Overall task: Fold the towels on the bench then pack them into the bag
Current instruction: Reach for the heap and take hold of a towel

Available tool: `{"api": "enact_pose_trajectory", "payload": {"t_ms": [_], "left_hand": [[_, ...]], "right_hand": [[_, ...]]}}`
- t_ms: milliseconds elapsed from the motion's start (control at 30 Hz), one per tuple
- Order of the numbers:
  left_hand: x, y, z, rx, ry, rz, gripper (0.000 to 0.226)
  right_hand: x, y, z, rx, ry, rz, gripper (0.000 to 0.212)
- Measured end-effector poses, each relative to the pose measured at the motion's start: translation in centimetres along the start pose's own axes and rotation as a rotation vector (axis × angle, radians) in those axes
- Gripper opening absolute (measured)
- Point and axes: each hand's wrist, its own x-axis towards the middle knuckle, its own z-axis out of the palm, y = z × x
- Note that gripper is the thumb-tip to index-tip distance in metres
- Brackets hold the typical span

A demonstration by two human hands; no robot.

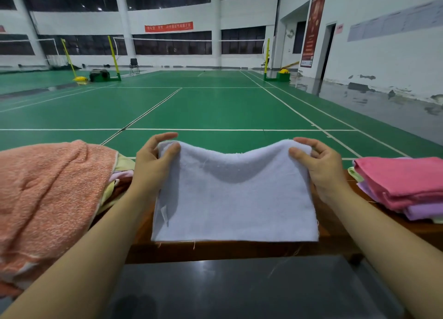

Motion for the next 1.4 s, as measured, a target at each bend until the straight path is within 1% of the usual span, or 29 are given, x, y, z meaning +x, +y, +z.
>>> {"api": "enact_pose_trajectory", "payload": {"t_ms": [67, 133, 200, 267, 333, 433, 500, 567, 600, 700, 800, 867, 900, 967, 1000, 1033, 1067, 1100, 1133, 1167, 1200, 1233, 1300, 1400], "left_hand": [[0.1, 0.7, -0.3, -0.005, -0.082, 0.034, 0.036], [0.3, 1.0, -0.7, 0.020, -0.134, 0.073, 0.055], [0.3, 1.2, -0.8, 0.042, -0.177, 0.077, 0.069], [-0.1, 1.4, -0.6, 0.083, -0.203, 0.099, 0.077], [-0.4, 1.7, -0.3, 0.148, -0.215, 0.141, 0.081], [0.6, 2.3, -0.8, 0.186, -0.211, 0.184, 0.082], [1.7, 2.7, -1.4, 0.164, -0.213, 0.150, 0.082], [2.2, 2.5, -1.4, 0.180, -0.226, 0.084, 0.082], [2.1, 2.0, -1.2, 0.216, -0.239, 0.046, 0.082], [1.2, -1.0, -0.5, 0.389, -0.283, -0.094, 0.081], [0.6, -3.7, -0.4, 0.643, -0.342, -0.181, 0.074], [0.7, -4.1, -0.6, 0.848, -0.323, -0.166, 0.067], [0.7, -3.9, -0.7, 0.983, -0.288, -0.143, 0.061], [0.5, -3.0, -0.1, 1.220, -0.235, -0.083, 0.049], [0.3, -2.2, 0.5, 1.235, -0.249, -0.051, 0.045], [-0.2, -1.3, 1.3, 1.186, -0.317, -0.033, 0.041], [-0.7, -0.4, 2.2, 1.096, -0.416, -0.035, 0.037], [-1.5, 0.4, 3.2, 1.019, -0.542, -0.083, 0.035], [-2.3, 0.9, 4.2, 0.973, -0.673, -0.155, 0.036], [-3.0, 1.0, 5.1, 0.976, -0.785, -0.215, 0.041], [-3.6, 0.8, 5.9, 1.020, -0.860, -0.242, 0.048], [-4.1, 0.5, 6.4, 1.086, -0.885, -0.237, 0.055], [-4.5, -0.5, 6.8, 1.185, -0.852, -0.205, 0.064], [-4.5, -1.5, 6.9, 1.245, -0.775, -0.175, 0.067]], "right_hand": [[0.2, -0.2, -0.2, 0.014, -0.080, -0.038, 0.046], [0.4, -0.2, -0.5, -0.054, -0.131, -0.103, 0.064], [0.4, 0.0, -0.5, -0.148, -0.157, -0.155, 0.072], [0.3, 0.3, -0.5, -0.200, -0.173, -0.179, 0.074], [0.3, 0.5, -0.5, -0.229, -0.171, -0.212, 0.071], [0.6, -0.2, -0.4, -0.192, -0.139, -0.251, 0.064], [1.3, -0.5, -0.5, -0.150, -0.117, -0.241, 0.061], [1.8, -0.1, -0.7, -0.153, -0.128, -0.174, 0.063], [1.9, 0.3, -0.8, -0.192, -0.138, -0.122, 0.066], [1.3, 2.4, -0.5, -0.433, -0.209, 0.061, 0.070], [1.0, 4.9, -0.5, -0.781, -0.280, 0.111, 0.074], [1.0, 5.2, -0.5, -1.046, -0.261, 0.049, 0.068], [1.1, 5.2, -0.4, -1.179, -0.222, -0.009, 0.062], [0.8, 4.8, 0.4, -1.379, -0.136, -0.216, 0.046], [0.5, 4.6, 1.0, -1.388, -0.118, -0.333, 0.038], [0.2, 4.5, 1.6, -1.341, -0.162, -0.404, 0.033], [-0.1, 4.3, 2.2, -1.251, -0.275, -0.406, 0.030], [-0.5, 4.2, 2.7, -1.143, -0.431, -0.344, 0.029], [-0.9, 4.4, 3.0, -1.059, -0.596, -0.235, 0.031], [-1.2, 4.5, 3.1, -1.030, -0.723, -0.145, 0.034], [-1.3, 4.7, 3.1, -1.059, -0.798, -0.104, 0.039], [-1.4, 4.7, 3.1, -1.110, -0.825, -0.102, 0.043], [-1.6, 4.1, 3.2, -1.206, -0.824, -0.113, 0.049], [-2.1, 2.0, 3.9, -1.417, -0.814, -0.101, 0.049]]}}
